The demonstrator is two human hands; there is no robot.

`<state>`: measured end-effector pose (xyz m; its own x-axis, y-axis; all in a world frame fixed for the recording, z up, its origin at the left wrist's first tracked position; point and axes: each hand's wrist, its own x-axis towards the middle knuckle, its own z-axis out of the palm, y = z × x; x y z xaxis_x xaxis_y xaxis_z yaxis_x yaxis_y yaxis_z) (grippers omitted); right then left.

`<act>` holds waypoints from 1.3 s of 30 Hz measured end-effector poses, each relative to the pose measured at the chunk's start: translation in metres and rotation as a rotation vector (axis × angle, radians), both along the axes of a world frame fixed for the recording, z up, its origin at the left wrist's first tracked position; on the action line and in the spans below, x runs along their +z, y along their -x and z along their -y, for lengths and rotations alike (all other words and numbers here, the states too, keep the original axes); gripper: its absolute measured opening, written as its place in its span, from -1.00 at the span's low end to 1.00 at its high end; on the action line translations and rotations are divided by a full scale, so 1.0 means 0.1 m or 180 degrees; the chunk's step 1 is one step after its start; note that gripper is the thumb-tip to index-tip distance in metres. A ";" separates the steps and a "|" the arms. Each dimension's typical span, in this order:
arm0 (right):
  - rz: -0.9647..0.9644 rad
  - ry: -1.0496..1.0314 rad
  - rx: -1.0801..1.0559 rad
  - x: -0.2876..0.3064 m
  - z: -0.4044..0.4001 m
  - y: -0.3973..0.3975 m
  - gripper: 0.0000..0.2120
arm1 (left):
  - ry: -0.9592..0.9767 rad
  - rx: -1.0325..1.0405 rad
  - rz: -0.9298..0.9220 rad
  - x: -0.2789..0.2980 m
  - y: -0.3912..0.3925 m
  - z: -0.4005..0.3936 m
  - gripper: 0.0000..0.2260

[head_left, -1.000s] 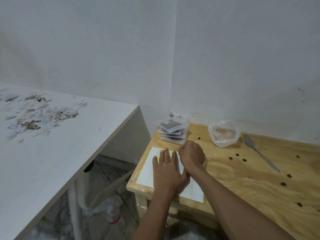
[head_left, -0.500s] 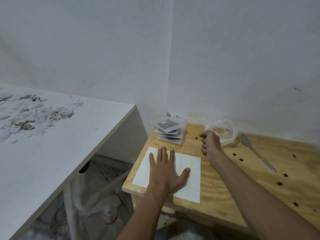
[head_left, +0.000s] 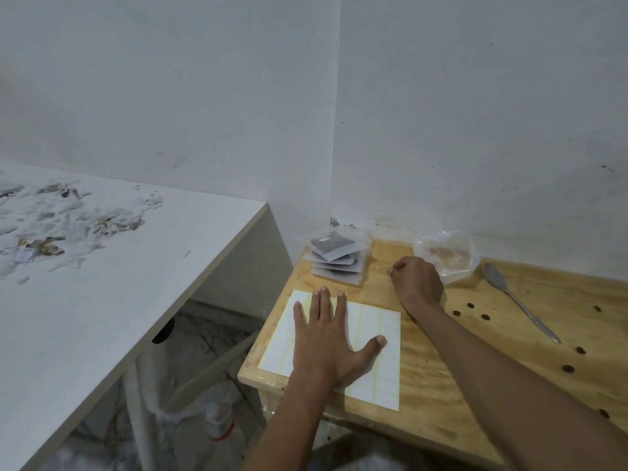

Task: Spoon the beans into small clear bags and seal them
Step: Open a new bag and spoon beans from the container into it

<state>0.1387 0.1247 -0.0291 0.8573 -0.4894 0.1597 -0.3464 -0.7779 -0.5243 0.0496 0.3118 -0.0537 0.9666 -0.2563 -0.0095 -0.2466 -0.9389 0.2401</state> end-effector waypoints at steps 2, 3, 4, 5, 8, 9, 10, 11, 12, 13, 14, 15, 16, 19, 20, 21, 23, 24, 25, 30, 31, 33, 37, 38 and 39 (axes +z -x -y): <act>0.0015 0.0115 0.0046 -0.01 -0.02 0.01 -0.84 | 0.0006 0.0001 0.0002 -0.01 0.00 0.00 -0.03; 0.0019 0.0225 0.0076 -0.03 -0.02 0.00 -0.83 | 0.0006 0.0004 0.0001 -0.01 -0.01 0.00 -0.03; 0.0007 0.0357 0.0120 -0.05 -0.02 -0.01 -0.81 | 0.0001 0.0007 0.0003 -0.01 -0.01 0.00 -0.03; 0.0002 0.0445 0.0156 -0.06 -0.03 -0.01 -0.79 | -0.0004 0.0011 0.0002 -0.01 0.00 0.00 -0.03; 0.0102 0.0000 0.0104 -0.02 -0.05 0.03 -0.76 | 0.0020 0.0010 -0.0024 0.00 0.00 0.00 -0.02; 0.0217 -0.0494 0.0026 0.01 -0.06 0.06 -0.76 | 0.0036 0.0002 -0.0037 0.00 0.00 0.00 -0.02; 0.0351 -0.1109 -0.0116 0.05 -0.08 0.11 -0.74 | 0.0045 -0.0004 -0.0037 0.00 -0.01 -0.01 -0.02; 0.0473 -0.1791 -0.0324 0.10 -0.09 0.17 -0.74 | 0.0045 -0.0005 -0.0024 0.00 -0.01 -0.01 -0.02; 0.0565 -0.2496 -0.0552 0.15 -0.10 0.24 -0.77 | 0.0032 -0.0008 -0.0016 0.00 -0.01 -0.01 -0.02; 0.0633 -0.3191 -0.0720 0.17 -0.08 0.32 -0.79 | 0.0010 -0.0020 -0.0017 0.00 -0.02 -0.01 -0.02; 0.0671 -0.3802 -0.0790 0.19 -0.05 0.40 -0.81 | -0.0015 -0.0032 -0.0016 0.01 -0.01 -0.02 -0.02; 0.0699 -0.4295 -0.0769 0.20 0.01 0.48 -0.81 | -0.0031 -0.0036 -0.0005 0.01 -0.01 -0.02 -0.02; 0.0749 -0.4694 -0.0703 0.21 0.07 0.55 -0.81 | -0.0035 -0.0036 0.0006 0.01 -0.01 -0.02 -0.02; 0.0886 -0.5245 -0.0593 0.23 0.34 0.73 -0.81 | -0.0033 -0.0085 0.0008 0.01 0.00 -0.01 -0.03; 0.0876 -0.5208 -0.0612 0.22 0.44 0.78 -0.79 | -0.0053 -0.0137 0.0001 0.01 0.00 -0.01 -0.05; 0.0853 -0.5108 -0.0653 0.22 0.54 0.82 -0.76 | -0.0091 -0.0211 0.0012 0.02 0.00 0.00 -0.09; 0.0801 -0.4746 -0.0815 0.22 0.73 0.91 -0.73 | -0.0198 -0.0392 0.0091 0.03 0.00 0.06 -0.18; 0.0754 -0.4346 -0.0880 0.22 0.81 0.96 -0.73 | -0.0227 -0.0487 0.0137 0.05 0.00 0.12 -0.23; 0.0683 -0.3751 -0.0905 0.22 0.87 1.01 -0.72 | -0.0223 -0.0584 0.0160 0.07 0.00 0.20 -0.25; 0.0443 -0.0939 -0.0254 0.05 0.99 1.17 -0.65 | 0.0045 -0.1123 0.0005 0.16 0.07 0.69 -0.09; 0.0324 -0.0768 -0.0179 0.04 0.98 1.18 -0.75 | 0.0069 -0.1196 -0.0023 0.15 0.08 0.77 -0.06; 0.0126 -0.0468 -0.0093 0.01 0.95 1.18 -0.82 | 0.0023 -0.1281 0.0004 0.10 0.09 0.88 -0.03; 0.0037 -0.0096 -0.0019 0.02 0.87 1.16 -0.72 | -0.0036 -0.1241 0.0150 0.00 0.04 0.93 -0.02; 0.0013 -0.0055 -0.0018 0.02 0.86 1.16 -0.75 | -0.0014 -0.1231 0.0164 -0.01 0.04 0.93 -0.02; -0.0011 -0.0019 -0.0026 0.03 0.86 1.16 -0.79 | 0.0007 -0.1222 0.0183 -0.02 0.04 0.93 -0.01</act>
<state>0.0227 0.0391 -0.0264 0.8539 -0.4972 0.1537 -0.3545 -0.7719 -0.5278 0.0458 0.2184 -0.0557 0.7993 -0.5994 0.0429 -0.5931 -0.7752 0.2175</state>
